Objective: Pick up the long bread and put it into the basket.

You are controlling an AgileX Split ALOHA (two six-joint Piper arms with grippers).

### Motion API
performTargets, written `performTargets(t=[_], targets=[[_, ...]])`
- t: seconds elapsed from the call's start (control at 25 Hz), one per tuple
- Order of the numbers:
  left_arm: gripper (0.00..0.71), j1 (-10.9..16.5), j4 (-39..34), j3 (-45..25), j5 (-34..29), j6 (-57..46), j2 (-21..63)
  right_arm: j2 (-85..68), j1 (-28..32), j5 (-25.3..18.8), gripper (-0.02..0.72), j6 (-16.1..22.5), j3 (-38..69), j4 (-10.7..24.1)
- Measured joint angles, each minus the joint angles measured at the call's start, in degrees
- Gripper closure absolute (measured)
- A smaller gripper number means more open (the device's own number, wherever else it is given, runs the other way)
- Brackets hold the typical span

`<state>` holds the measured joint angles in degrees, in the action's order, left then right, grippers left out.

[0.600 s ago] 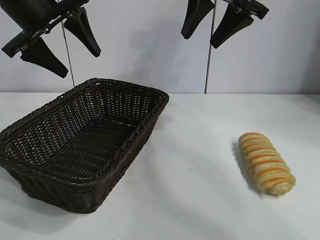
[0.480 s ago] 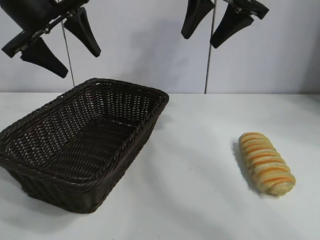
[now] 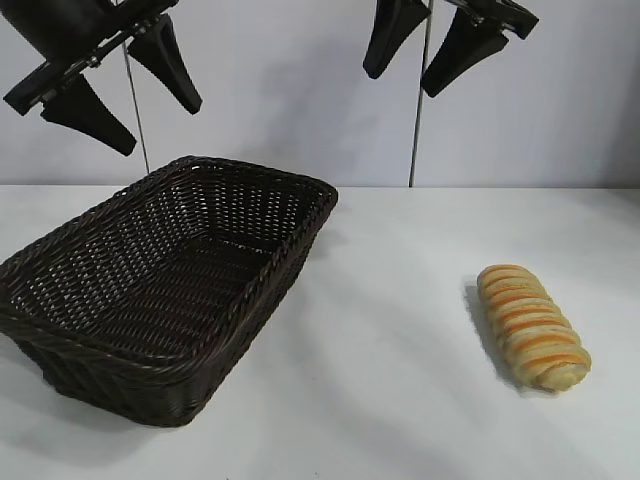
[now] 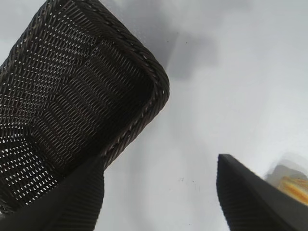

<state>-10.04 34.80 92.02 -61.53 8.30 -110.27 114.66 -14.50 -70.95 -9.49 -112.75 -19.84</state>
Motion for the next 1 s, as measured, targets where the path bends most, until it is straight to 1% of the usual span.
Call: performTargets(t=[0.68,0.76,0.88,1.0], targets=[[0.168,0.0,0.0,0.0,0.1,0.0,0.0,0.0,0.0,0.0,0.218,0.0,0.0,0.1],[0.168,0.0,0.0,0.0,-1.0,0.0,0.0,0.0,0.0,0.0,0.218,0.0,0.0,0.1],[0.168,0.0,-0.2,0.0,-5.0,0.0,0.0,0.0,0.0,0.0,0.218,0.0,0.0,0.1],[0.168,0.0,-1.6,-0.6,-7.2,0.0,0.2,0.0,0.0,0.1,0.218,0.0,0.1,0.1]])
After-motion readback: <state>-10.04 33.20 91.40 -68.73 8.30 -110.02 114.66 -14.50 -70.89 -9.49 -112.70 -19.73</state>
